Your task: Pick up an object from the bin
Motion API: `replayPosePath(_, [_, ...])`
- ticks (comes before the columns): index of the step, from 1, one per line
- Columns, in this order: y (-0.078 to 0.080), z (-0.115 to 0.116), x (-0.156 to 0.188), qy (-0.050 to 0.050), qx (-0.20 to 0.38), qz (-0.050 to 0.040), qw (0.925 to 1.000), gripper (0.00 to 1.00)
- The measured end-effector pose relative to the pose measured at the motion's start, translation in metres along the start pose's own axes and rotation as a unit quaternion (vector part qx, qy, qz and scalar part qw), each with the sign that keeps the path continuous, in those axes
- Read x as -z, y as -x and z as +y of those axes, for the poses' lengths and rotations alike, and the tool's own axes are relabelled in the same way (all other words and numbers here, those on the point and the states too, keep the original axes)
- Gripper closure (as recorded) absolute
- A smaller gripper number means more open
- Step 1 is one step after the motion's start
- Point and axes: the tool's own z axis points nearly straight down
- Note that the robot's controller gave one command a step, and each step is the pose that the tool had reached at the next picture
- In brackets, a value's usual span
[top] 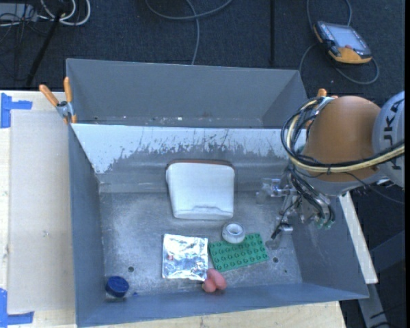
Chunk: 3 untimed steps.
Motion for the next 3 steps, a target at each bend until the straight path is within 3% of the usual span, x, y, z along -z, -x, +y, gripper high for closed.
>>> replayPosePath(1, [-0.031, 0.013, -0.098, 0.001, -0.065, 0.0046, 0.9979, 0.00])
replayPosePath(2, [-0.028, 0.012, -0.094, 0.000, -0.063, 0.0002, 0.9980, 1.00])
replayPosePath(3, [-0.015, 0.018, -0.001, 0.000, -0.057, -0.0051, 0.9983, 1.00])
